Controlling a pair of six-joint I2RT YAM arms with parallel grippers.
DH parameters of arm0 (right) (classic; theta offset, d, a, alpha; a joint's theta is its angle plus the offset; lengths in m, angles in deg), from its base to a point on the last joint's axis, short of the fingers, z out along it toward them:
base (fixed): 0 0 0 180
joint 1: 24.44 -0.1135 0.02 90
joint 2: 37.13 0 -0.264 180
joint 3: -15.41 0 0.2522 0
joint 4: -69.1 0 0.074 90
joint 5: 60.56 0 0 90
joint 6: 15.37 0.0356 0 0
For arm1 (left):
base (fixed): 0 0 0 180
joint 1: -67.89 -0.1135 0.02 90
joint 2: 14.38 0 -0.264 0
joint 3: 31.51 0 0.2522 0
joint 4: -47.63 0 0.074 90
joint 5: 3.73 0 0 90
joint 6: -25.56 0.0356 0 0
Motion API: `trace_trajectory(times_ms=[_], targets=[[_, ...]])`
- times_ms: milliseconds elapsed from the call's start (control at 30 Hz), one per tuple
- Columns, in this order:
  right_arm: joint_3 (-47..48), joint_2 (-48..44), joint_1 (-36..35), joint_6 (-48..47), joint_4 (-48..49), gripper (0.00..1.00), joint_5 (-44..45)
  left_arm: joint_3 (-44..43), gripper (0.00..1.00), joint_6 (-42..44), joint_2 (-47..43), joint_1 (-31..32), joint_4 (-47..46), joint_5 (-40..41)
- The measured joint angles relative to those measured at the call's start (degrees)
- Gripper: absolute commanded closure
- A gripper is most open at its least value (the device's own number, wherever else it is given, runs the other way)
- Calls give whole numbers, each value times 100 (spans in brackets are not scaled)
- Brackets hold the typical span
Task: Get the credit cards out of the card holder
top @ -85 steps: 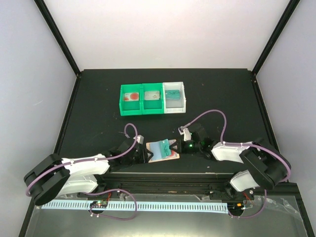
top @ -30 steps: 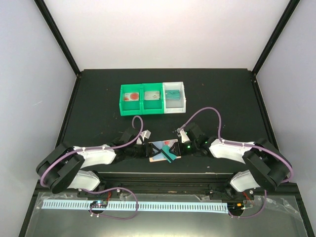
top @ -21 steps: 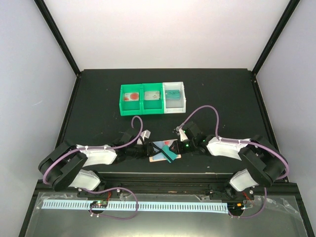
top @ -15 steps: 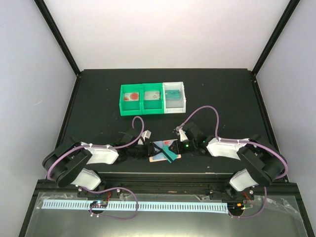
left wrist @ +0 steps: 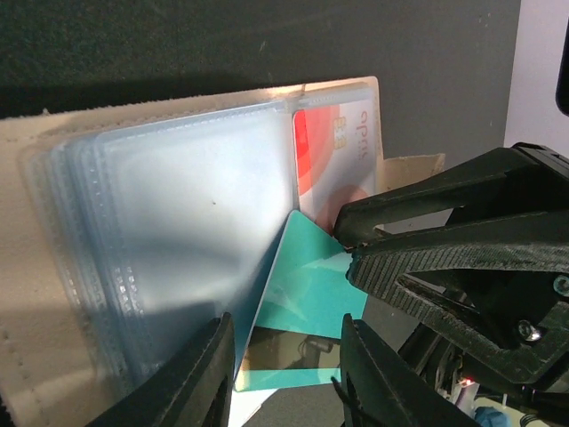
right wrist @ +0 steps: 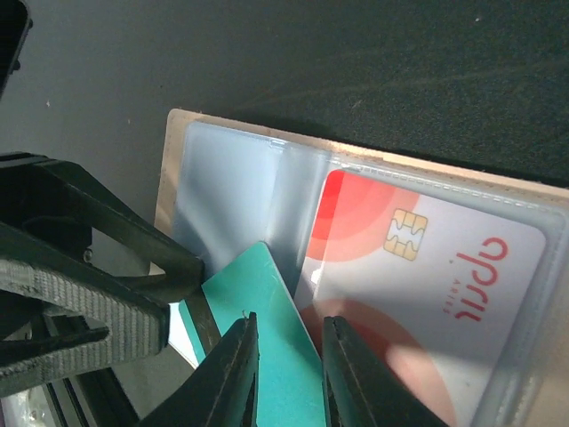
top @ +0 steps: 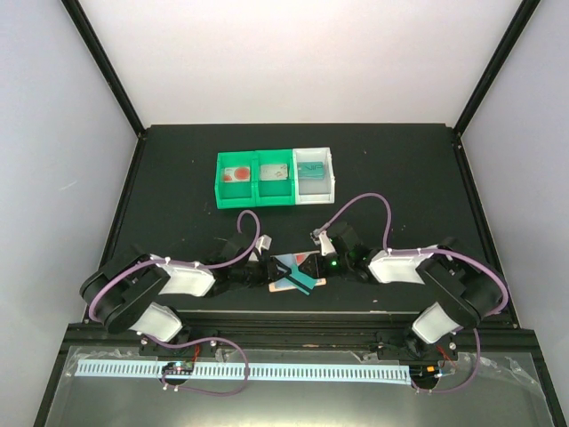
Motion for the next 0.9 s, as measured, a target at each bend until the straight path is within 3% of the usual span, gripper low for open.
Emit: trace_trajectory(times_ms=[267, 500, 700, 900], targets=[[-31, -20, -15, 105, 57, 75, 39, 55, 64, -79, 90, 66, -168, -9], [-57, -863, -20, 348, -737, 69, 350, 55, 64, -68, 90, 66, -168, -28], [-852, -1744, -22, 1257, -417, 66, 485, 74, 64, -70, 101, 68, -208, -79], [-1578, -1858, -52, 2138, 90, 69, 579, 103, 65, -83, 107, 79, -256, -173]])
